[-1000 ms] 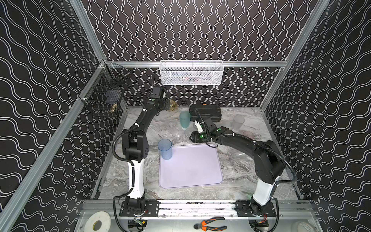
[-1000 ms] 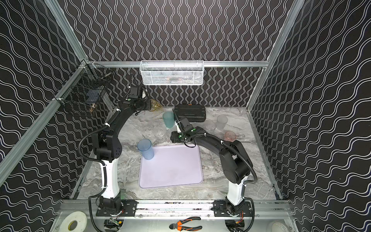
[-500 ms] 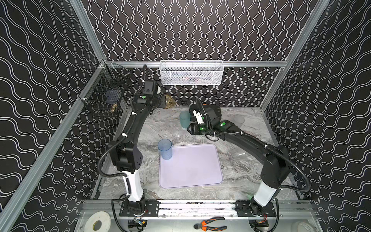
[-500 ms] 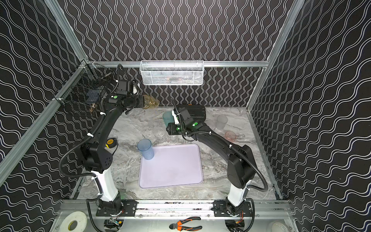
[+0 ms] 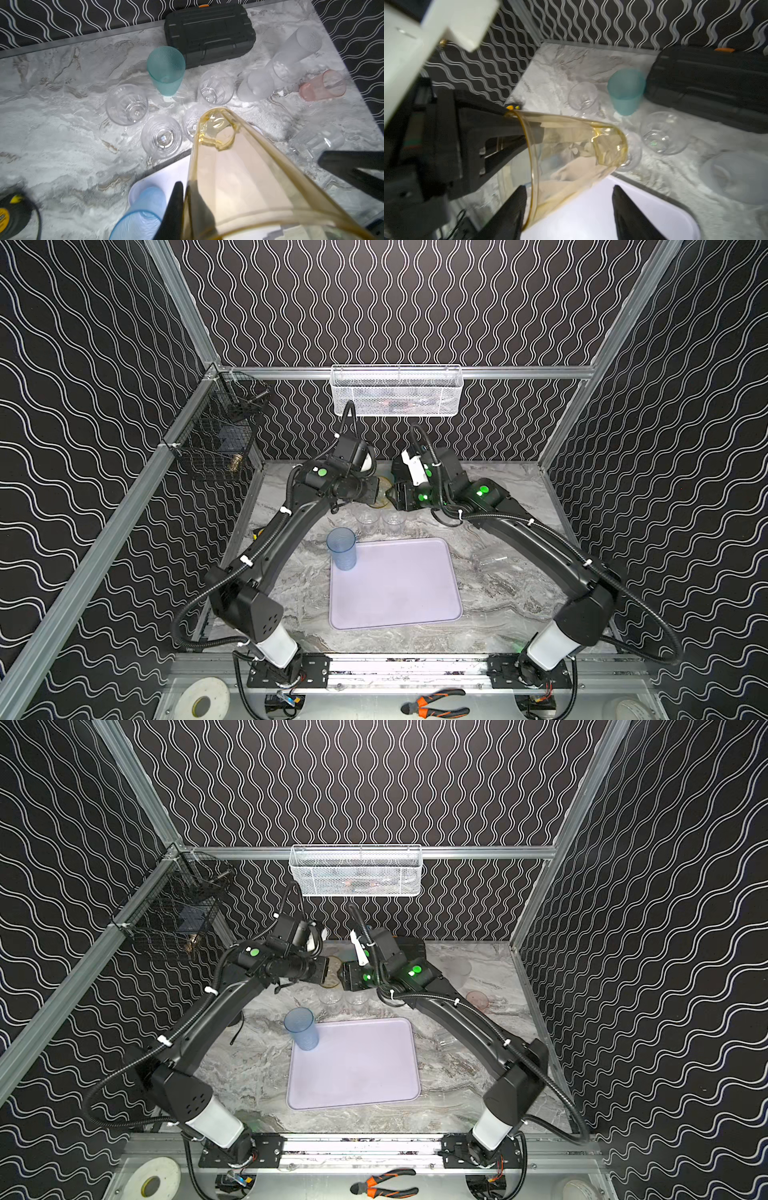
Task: Place the glasses into the tray
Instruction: Pick up the glass from the top-center of the table, then place the glass on the tray.
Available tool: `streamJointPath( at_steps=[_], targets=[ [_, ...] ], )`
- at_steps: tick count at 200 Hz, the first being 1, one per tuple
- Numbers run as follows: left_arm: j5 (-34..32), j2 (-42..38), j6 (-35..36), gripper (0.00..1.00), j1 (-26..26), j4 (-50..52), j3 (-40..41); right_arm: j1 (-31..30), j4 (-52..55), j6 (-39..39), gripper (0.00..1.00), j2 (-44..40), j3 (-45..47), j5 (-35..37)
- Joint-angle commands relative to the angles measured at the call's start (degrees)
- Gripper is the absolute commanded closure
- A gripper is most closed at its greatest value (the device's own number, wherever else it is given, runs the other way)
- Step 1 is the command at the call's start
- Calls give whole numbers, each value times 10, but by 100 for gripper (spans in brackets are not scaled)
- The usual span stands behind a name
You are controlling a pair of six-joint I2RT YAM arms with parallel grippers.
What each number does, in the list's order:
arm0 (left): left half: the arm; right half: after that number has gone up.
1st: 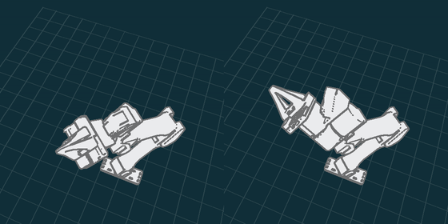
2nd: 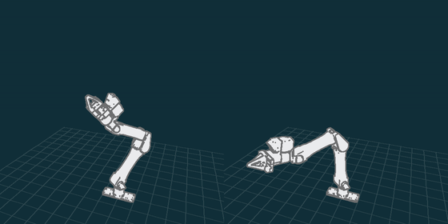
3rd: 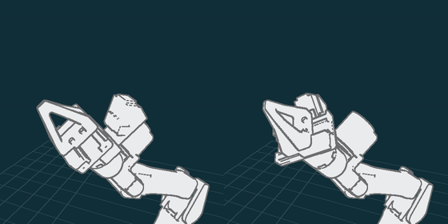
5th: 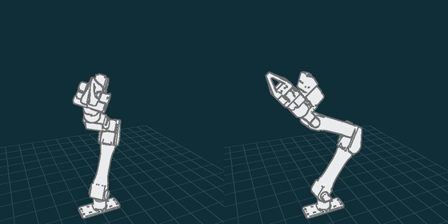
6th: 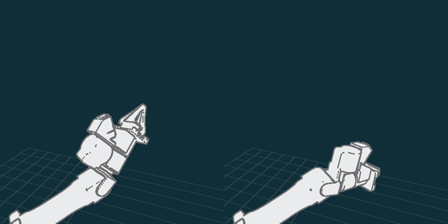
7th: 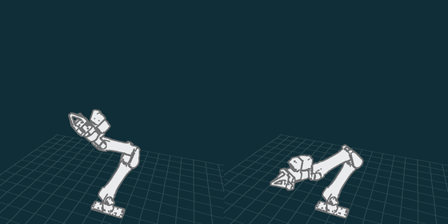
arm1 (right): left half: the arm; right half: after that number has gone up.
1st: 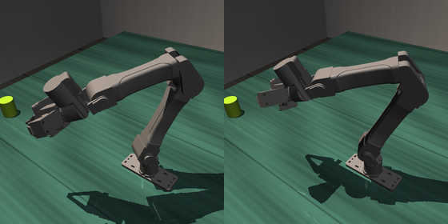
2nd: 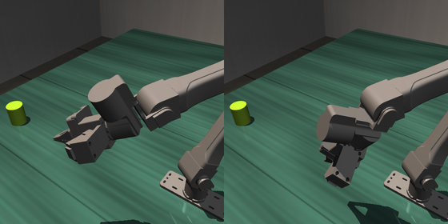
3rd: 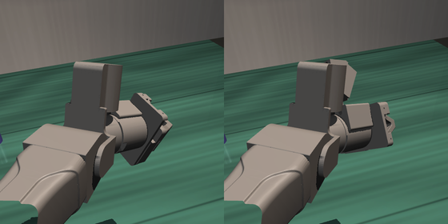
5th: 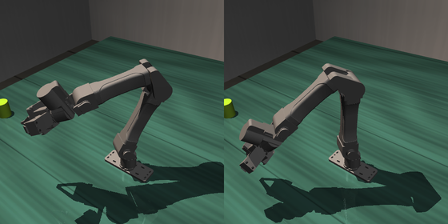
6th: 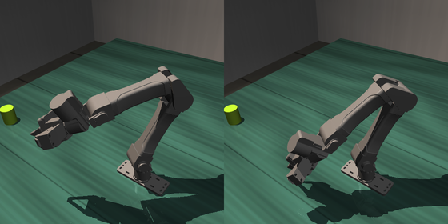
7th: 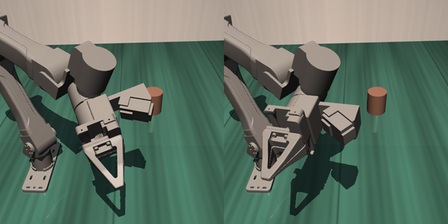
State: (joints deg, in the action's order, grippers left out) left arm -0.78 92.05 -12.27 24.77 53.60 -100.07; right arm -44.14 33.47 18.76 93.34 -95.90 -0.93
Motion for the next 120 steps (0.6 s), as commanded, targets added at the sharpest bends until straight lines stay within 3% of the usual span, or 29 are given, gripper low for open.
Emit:
streamJointPath(
  at_steps=[1, 35, 77, 120],
  targets=[
    [-2, -27, -9, 100, 26, 44, 28, 1, 8, -6, 35, -24, 49, 24],
    [-28, -59, -22, 100, 60, 79, 113, 0, -29, 6, 35, -69, 150, -8],
    [-48, -79, -42, 100, 59, 87, 193, -1, -77, 24, 34, -128, 236, -125],
    [-73, -78, -55, 100, 63, 121, 217, -1, -82, 34, 33, -150, 289, -97]
  ],
)
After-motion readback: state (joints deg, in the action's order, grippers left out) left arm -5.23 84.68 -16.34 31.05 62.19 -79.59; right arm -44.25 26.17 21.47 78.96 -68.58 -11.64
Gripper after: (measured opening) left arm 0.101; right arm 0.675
